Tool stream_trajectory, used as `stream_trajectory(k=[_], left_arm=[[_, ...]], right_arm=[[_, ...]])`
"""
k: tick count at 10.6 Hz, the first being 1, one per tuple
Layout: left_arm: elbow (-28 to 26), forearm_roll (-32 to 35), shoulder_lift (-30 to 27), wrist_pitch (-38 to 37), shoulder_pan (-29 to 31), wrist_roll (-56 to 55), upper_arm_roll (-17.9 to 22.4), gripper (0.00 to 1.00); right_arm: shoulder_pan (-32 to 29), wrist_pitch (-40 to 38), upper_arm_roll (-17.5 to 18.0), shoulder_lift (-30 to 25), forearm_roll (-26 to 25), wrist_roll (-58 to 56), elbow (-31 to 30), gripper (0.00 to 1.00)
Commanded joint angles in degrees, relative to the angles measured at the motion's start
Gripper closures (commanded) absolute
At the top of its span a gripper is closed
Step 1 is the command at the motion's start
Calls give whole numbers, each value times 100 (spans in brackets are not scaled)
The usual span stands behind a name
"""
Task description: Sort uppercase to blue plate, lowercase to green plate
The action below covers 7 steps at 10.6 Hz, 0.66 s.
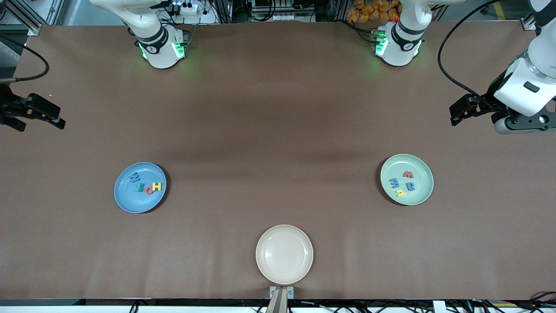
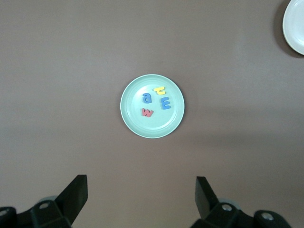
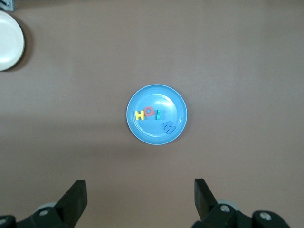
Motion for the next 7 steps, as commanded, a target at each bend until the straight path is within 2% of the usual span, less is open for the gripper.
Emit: stream_trajectory(k=[1,7], left_arm=[[208,-73,-3,-56,24,124,49,0],[358,-135,-3,-47,24,133,6,0]], right_arm=[[-30,-121,-16,-40,132,105,144,0],[207,2,36,-84,-413,201,162,0]])
